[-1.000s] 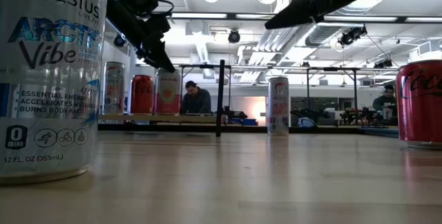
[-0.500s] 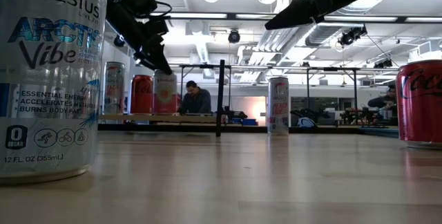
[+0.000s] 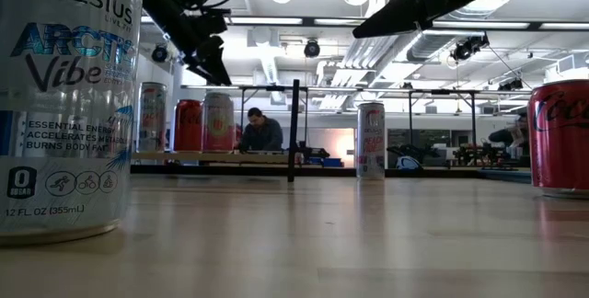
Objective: Place canned beverage on shelf
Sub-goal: Put the top pink-white soda can on the shelf
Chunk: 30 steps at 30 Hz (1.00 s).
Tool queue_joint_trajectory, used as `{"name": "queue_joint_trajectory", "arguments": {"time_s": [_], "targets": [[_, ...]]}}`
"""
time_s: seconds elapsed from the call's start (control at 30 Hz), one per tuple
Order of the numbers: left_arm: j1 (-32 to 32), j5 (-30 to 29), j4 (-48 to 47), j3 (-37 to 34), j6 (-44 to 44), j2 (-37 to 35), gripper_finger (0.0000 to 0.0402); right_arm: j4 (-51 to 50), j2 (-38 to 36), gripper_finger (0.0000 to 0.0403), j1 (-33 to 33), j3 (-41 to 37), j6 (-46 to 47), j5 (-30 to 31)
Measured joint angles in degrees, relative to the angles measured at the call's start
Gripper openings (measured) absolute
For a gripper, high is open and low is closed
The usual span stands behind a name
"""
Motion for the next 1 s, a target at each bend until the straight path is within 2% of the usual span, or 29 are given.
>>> {"name": "queue_joint_trajectory", "arguments": {"time_s": [0.13, 0.23, 0.37, 0.47, 0.57, 0.67, 0.73, 0.87, 1.0], "targets": [[-2.8, -0.3, -4.7, 2.3, -3.7, -0.8, 0.0291, -0.4, 0.0, 0.0, 0.0, 0.0, 0.0, 0.0], [-7.8, -2.6, -5.0, 1.9, -6.2, -2.5, 0.0271, -0.5, 0.0, 0.0, 0.0, 0.0, 0.0, 0.1], [-16.3, -13.1, -4.6, 0.0, -10.4, -5.2, 0.0225, -0.9, 0.0, 0.0, 0.0, 0.0, 0.0, 0.1], [-22.3, -20.8, -3.1, -2.8, -16.2, -7.1, 0.0176, -0.9, 0.0, 0.0, 0.0, 0.0, -0.1, 0.1], [-25.7, -24.1, -1.0, -7.3, -22.6, -7.9, 0.0114, -0.8, 0.0, 0.0, 0.0, 0.0, -0.1, 0.1], [-25.5, -26.9, 1.3, -12.7, -28.3, -7.8, 0.0047, -0.8, 0.0, 0.0, 0.0, 0.0, 0.0, 0.1], [-24.7, -28.4, 6.5, -16.5, -31.1, -7.8, 0.0013, -0.8, 0.0, 0.0, 0.0, 0.0, 0.0, 0.1], [-22.0, -27.9, 19.3, -23.4, -32.8, -7.8, 0.0016, -0.8, 0.0, 0.0, 0.0, 0.0, 0.0, 0.1], [-18.5, -26.4, 25.8, -27.0, -33.2, -7.8, 0.0005, -0.8, 0.0, 0.0, 0.0, 0.0, 0.0, 0.1]]}}
